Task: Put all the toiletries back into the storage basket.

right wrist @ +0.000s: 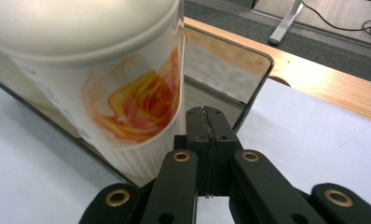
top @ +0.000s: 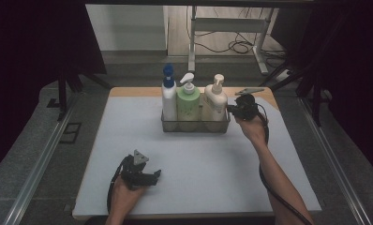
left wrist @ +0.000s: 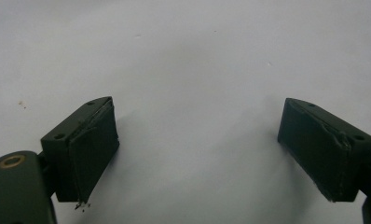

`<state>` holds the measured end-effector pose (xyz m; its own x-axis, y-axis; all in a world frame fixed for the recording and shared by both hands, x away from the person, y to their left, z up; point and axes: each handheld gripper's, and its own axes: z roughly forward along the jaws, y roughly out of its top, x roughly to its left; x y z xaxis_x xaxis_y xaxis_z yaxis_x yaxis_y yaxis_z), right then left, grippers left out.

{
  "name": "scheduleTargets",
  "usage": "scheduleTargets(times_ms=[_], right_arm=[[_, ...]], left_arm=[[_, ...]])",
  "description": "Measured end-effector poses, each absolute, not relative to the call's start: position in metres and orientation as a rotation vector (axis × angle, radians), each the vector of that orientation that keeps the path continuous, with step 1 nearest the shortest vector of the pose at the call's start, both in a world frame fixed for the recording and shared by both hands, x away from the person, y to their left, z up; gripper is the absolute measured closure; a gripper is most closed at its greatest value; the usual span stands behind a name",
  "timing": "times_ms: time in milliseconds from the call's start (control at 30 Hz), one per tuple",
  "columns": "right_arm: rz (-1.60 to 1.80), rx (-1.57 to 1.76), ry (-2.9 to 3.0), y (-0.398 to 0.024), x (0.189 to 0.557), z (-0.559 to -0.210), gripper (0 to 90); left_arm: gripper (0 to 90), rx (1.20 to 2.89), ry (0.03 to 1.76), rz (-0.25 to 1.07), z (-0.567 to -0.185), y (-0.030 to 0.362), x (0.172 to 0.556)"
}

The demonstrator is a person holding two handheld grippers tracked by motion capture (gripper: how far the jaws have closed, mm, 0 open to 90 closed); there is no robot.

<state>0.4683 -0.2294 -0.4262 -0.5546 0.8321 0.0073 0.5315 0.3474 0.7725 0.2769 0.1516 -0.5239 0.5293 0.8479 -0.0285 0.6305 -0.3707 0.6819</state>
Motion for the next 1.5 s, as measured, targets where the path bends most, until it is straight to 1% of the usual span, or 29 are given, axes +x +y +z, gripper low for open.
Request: scheduleTargets(times_ms=[400, 867, 1500], right_arm=[[1.048, 1.232, 2.249, -0.224, 0.481, -0.435, 89.5], [1.013, 1.267, 2.277, -0.220, 0.489, -0.455, 89.5], [0.993, 1.266, 2.303, -0.215, 0.490, -0.461, 89.5]], left_arm=[[11.7, 2.128, 1.193, 0.436, -0.524, 0.152, 0.277], [11.7, 2.125, 1.194, 0.435, -0.524, 0.152, 0.277], [11.7, 2.125, 1.194, 0.435, -0.524, 0.152, 0.277]])
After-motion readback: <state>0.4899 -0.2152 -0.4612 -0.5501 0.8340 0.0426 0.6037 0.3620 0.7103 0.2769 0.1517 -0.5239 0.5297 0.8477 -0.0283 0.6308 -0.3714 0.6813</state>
